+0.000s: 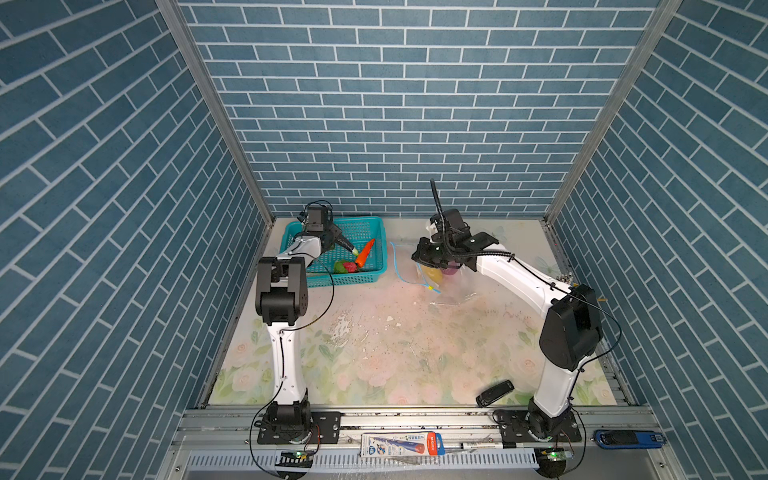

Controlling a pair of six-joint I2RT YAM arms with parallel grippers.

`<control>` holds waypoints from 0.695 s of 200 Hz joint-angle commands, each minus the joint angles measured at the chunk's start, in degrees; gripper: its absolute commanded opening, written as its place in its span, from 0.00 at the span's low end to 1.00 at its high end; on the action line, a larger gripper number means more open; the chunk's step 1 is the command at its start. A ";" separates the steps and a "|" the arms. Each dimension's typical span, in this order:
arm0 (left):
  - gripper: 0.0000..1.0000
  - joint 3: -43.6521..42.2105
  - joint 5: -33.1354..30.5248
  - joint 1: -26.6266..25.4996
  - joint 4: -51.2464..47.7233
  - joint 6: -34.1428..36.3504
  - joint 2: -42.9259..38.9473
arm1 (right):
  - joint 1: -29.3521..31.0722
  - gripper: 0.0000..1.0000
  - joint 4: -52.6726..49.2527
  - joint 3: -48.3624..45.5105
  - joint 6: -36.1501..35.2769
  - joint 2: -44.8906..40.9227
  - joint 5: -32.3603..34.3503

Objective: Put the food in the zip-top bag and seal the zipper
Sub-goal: 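Grasp the dark eggplant with the left gripper and lift it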

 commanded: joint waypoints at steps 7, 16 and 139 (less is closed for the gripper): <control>0.42 -1.68 1.22 0.08 2.59 -0.52 -3.58 | -0.26 0.00 -1.19 2.55 -0.52 -0.66 0.70; 0.42 -2.18 1.43 0.07 3.39 -0.68 -4.02 | -0.27 0.00 -1.19 2.48 -0.43 -0.77 0.77; 0.41 -19.39 5.80 -1.15 25.82 -2.70 -17.83 | -0.26 0.00 -2.18 2.55 -0.26 -1.28 1.60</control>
